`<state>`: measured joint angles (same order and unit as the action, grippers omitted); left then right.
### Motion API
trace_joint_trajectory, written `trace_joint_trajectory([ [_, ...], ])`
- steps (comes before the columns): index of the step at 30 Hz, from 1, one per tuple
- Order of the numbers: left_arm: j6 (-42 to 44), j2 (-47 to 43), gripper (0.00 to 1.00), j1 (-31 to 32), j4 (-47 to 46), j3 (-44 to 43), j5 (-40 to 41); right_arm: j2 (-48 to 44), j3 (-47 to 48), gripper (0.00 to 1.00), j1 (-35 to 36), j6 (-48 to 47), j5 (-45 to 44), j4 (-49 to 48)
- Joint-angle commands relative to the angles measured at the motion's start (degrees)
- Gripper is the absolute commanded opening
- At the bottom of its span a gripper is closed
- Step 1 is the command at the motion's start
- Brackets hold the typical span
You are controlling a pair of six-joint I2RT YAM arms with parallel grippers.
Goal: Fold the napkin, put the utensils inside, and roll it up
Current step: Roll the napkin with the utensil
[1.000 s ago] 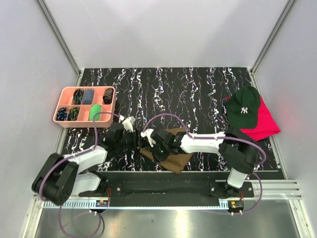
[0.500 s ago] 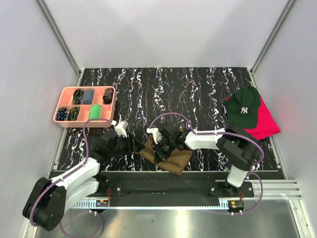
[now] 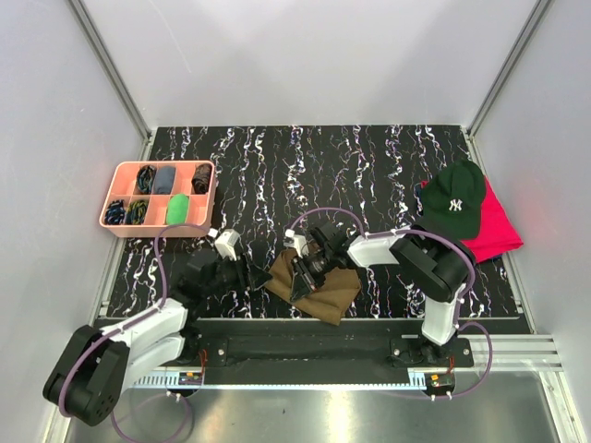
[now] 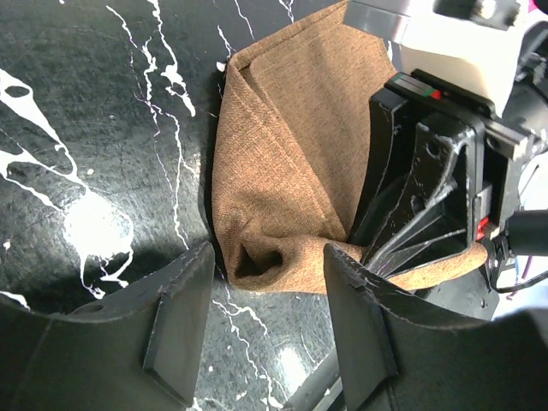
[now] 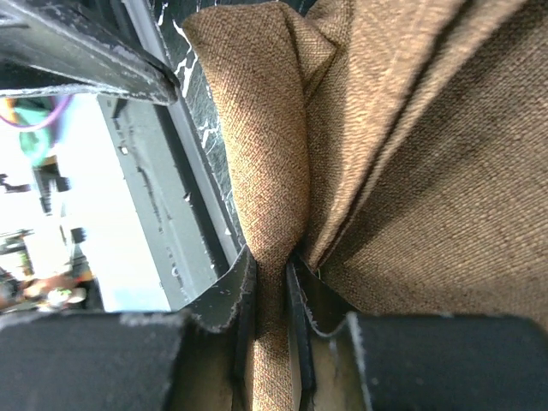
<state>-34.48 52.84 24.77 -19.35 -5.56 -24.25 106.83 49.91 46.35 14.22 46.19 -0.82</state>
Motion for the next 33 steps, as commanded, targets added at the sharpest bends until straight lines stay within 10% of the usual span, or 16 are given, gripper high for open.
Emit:
trace_joint_trajectory([
  [1,0.64,2.79,0.55,-0.08,-8.41,0.9,-1.24,4.53,-1.31,0.2,-1.96,-0.59,-3.13,4.51],
  [16,-0.15,21.77,0.31,-0.17,-25.64,-0.68,-5.37,6.64,-0.25,0.23,-3.1,0.28,-3.74,4.6],
  [24,0.64,25.91,0.02,-0.08,-26.27,-3.05,-6.86,3.13,2.38,0.51,-3.02,2.39,-7.78,8.71],
  [33,3.19,28.02,0.0,-0.08,-16.43,-8.58,-7.3,-14.52,5.81,0.65,-2.58,3.71,-21.13,17.69],
])
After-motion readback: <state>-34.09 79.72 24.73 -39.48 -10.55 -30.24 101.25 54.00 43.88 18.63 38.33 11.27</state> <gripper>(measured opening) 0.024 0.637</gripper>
